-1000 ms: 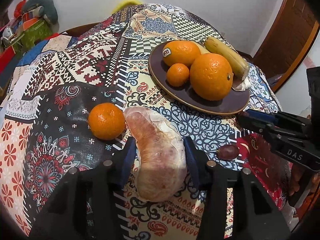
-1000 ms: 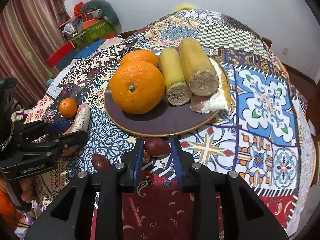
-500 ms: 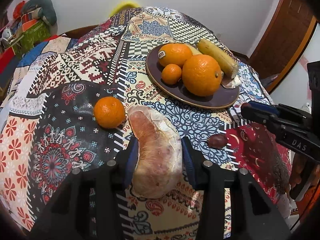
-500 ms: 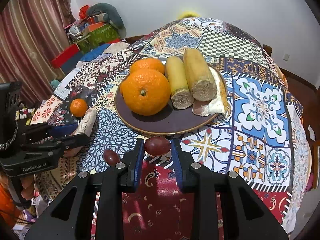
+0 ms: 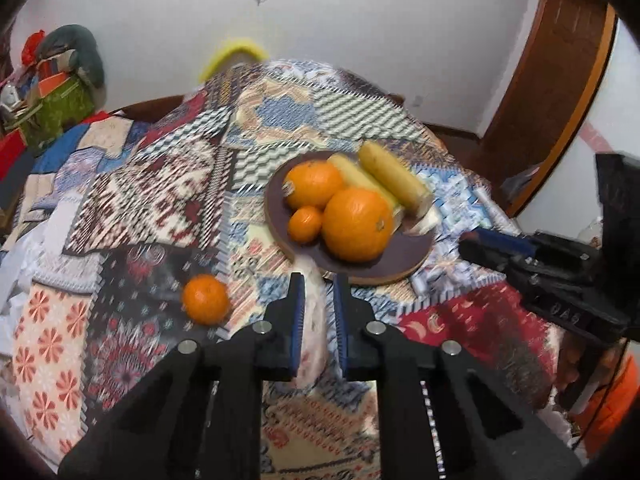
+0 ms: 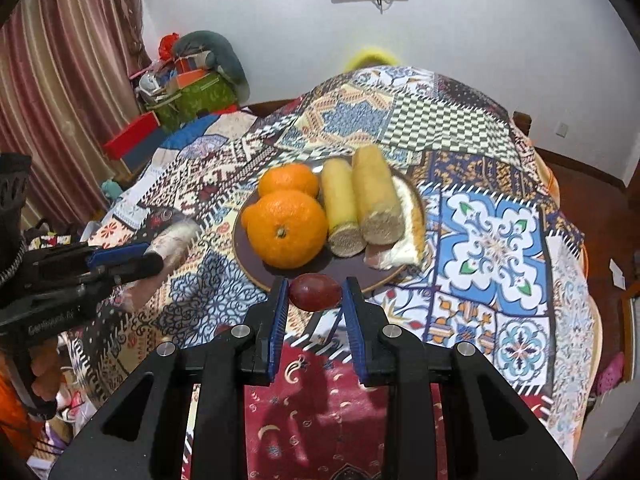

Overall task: Organize fruits
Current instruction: 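Grasp and lift the plastic-wrapped pomelo segment with the left gripper, then carry the wrapped pomelo segment onto the plate and open the left gripper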

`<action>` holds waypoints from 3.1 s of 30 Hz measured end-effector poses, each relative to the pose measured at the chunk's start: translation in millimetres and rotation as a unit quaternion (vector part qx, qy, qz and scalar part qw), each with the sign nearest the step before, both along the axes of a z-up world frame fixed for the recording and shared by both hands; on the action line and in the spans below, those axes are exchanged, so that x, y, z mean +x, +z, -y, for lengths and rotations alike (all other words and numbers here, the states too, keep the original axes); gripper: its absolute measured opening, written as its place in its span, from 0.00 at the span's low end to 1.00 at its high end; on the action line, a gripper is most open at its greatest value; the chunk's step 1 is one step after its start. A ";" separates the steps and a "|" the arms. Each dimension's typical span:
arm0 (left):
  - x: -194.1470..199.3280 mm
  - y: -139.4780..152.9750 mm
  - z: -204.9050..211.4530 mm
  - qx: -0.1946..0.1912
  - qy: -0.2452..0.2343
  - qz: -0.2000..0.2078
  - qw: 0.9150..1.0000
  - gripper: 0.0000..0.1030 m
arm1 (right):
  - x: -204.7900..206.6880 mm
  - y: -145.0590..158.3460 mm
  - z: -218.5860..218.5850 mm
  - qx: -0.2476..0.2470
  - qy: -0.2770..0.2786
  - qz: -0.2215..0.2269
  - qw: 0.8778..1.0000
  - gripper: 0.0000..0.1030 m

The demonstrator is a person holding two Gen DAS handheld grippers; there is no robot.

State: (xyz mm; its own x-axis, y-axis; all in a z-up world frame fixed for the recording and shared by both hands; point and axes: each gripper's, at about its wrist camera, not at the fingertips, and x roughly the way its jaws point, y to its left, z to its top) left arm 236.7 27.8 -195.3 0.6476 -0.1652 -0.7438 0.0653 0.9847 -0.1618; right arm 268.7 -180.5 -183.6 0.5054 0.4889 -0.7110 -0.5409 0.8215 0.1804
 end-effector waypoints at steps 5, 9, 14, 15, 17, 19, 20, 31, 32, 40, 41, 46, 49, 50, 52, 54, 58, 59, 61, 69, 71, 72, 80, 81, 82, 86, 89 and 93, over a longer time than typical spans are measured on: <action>10.0 -11.6 -0.6 -0.007 0.004 -0.024 1.000 0.13 | 7.1 -0.2 3.3 0.006 -0.008 -0.002 1.000 0.24; 9.9 -32.9 -3.2 -0.015 0.000 -0.063 0.998 0.36 | 8.2 -7.2 5.0 0.005 -0.006 -0.010 1.000 0.24; 11.0 -53.3 1.3 -0.014 -0.008 -0.091 0.996 0.49 | 11.1 -17.1 5.1 0.005 -0.008 -0.023 1.000 0.24; 13.8 -58.3 3.1 -0.016 -0.011 -0.100 0.995 0.49 | 11.5 -17.9 4.8 0.005 -0.008 -0.024 1.000 0.24; 20.8 -68.3 5.3 -0.026 -0.016 -0.118 0.993 0.49 | 11.4 -20.0 3.5 0.004 -0.006 -0.027 1.000 0.24; 27.7 -73.5 2.9 -0.039 -0.003 -0.121 0.992 0.49 | 10.4 -20.7 2.3 0.004 -0.003 -0.027 1.000 0.24; 31.7 -74.8 1.1 -0.050 0.001 -0.124 0.991 0.49 | 9.9 -20.8 2.0 0.003 -0.002 -0.027 1.000 0.24; 39.7 -77.2 1.5 -0.055 0.015 -0.119 0.991 0.44 | 11.6 -20.6 9.7 0.007 -0.009 -0.028 1.000 0.25; 37.4 -76.0 -0.6 -0.060 0.017 -0.118 0.991 0.43 | 11.4 -20.3 10.1 0.008 -0.010 -0.028 1.000 0.25; 16.1 -54.6 -14.5 -0.061 0.030 -0.097 0.993 0.43 | 13.0 -18.5 12.4 0.008 -0.012 -0.024 1.000 0.25; 14.8 -49.3 -14.4 -0.059 0.030 -0.089 0.994 0.42 | 13.6 -18.4 12.7 0.009 -0.013 -0.024 1.000 0.25; 21.2 -25.7 -8.4 -0.049 0.022 -0.063 0.997 0.22 | 16.1 -18.6 11.5 0.015 -0.014 -0.025 0.999 0.25; 32.0 -19.6 -1.6 -0.047 0.010 -0.050 0.998 0.00 | 17.2 -18.3 9.3 0.012 -0.011 -0.022 1.000 0.25; 35.3 -18.1 1.6 -0.042 0.006 -0.046 0.998 0.00 | 17.9 -18.2 8.6 0.013 -0.011 -0.023 1.000 0.25; 40.4 -17.8 6.2 -0.029 0.005 -0.041 0.999 0.00 | 19.2 -17.6 8.4 0.014 -0.011 -0.022 1.000 0.25; 43.9 -21.4 7.9 -0.019 0.009 -0.049 0.999 0.00 | 20.3 -17.5 9.6 0.017 -0.011 -0.023 1.000 0.25; 44.2 -34.6 4.0 -0.023 0.013 -0.075 0.997 0.13 | 21.4 -18.6 12.1 0.017 -0.013 -0.024 0.999 0.25; 43.8 -37.5 2.6 -0.025 0.014 -0.080 0.996 0.28 | 21.4 -19.0 12.9 0.018 -0.014 -0.024 0.999 0.25; 42.0 -43.9 0.5 -0.031 0.015 -0.086 0.996 0.48 | 22.1 -21.2 14.0 0.018 -0.016 -0.027 0.999 0.25; 51.5 -74.8 9.6 -0.024 0.002 -0.125 0.992 0.50 | 20.9 -26.9 11.4 0.019 -0.011 -0.036 0.999 0.25; 53.4 -79.8 9.2 -0.030 0.005 -0.124 0.992 0.50 | 19.5 -26.3 10.5 0.019 -0.009 -0.035 0.999 0.25; 53.7 -79.8 9.2 -0.029 0.005 -0.122 0.992 0.50 | 19.4 -25.8 10.3 0.018 -0.008 -0.035 0.999 0.25; 50.1 -78.7 7.4 -0.035 0.001 -0.109 0.993 0.43 | 21.0 -24.7 13.5 0.019 -0.013 -0.035 0.999 0.25; 49.9 -78.5 6.8 -0.036 0.002 -0.109 0.993 0.42 | 20.8 -24.8 13.4 0.019 -0.013 -0.035 0.999 0.25; 49.3 -78.0 6.4 -0.036 0.003 -0.109 0.993 0.42 | 20.6 -24.8 13.2 0.019 -0.012 -0.035 0.999 0.25; 47.4 -76.5 5.4 -0.031 0.006 -0.108 0.994 0.42 | 19.6 -24.0 11.9 0.019 -0.010 -0.033 0.999 0.25; 43.3 -69.5 3.5 -0.024 0.010 -0.099 0.995 0.42 | 20.1 -23.0 11.7 0.020 -0.010 -0.032 0.999 0.25; 39.0 -47.7 0.6 -0.022 0.013 -0.072 0.997 0.42 | 21.5 -24.0 12.1 0.022 -0.011 -0.033 0.999 0.25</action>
State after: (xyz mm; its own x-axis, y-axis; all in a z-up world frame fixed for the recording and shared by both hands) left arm 275.8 27.2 -242.9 0.5400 -0.1836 -0.8214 0.0129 0.9776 -0.2101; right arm 290.1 -192.6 -207.6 0.4684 0.5094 -0.7219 -0.5089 0.8235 0.2509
